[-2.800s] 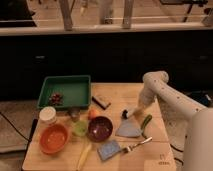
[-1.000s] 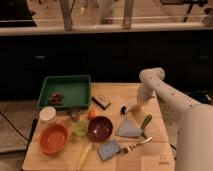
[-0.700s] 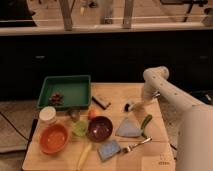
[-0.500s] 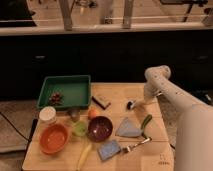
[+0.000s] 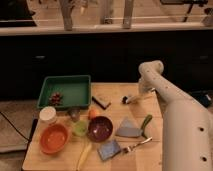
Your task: Wipe table surface with brush
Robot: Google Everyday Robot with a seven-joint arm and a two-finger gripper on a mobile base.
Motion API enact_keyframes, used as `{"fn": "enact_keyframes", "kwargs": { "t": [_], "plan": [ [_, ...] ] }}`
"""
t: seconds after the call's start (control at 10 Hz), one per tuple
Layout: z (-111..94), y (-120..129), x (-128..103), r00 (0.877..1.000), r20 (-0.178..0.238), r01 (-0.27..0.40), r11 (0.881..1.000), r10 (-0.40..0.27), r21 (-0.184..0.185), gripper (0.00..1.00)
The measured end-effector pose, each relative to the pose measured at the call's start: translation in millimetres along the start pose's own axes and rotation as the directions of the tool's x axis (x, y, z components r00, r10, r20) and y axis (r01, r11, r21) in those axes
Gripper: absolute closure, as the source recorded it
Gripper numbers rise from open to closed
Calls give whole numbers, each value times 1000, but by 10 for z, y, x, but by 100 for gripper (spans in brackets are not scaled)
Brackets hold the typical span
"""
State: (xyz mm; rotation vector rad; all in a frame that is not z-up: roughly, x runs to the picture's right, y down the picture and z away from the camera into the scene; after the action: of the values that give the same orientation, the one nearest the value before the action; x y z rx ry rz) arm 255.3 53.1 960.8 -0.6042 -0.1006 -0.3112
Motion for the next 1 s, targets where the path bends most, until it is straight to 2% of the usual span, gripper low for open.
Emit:
{"fn": "enact_keyframes", "kwargs": {
  "t": [0.2,0.5,0.7,1.0],
  "plan": [
    [-38,-2,-279,995,27,100,995,-100,15,98],
    [-113,356,-355,982,58,177,984,-178,18,98],
    [-141,548,-219,980,63,186,982,-187,14,98],
    [-159,706,165,989,50,140,990,-141,9,98]
  ]
}}
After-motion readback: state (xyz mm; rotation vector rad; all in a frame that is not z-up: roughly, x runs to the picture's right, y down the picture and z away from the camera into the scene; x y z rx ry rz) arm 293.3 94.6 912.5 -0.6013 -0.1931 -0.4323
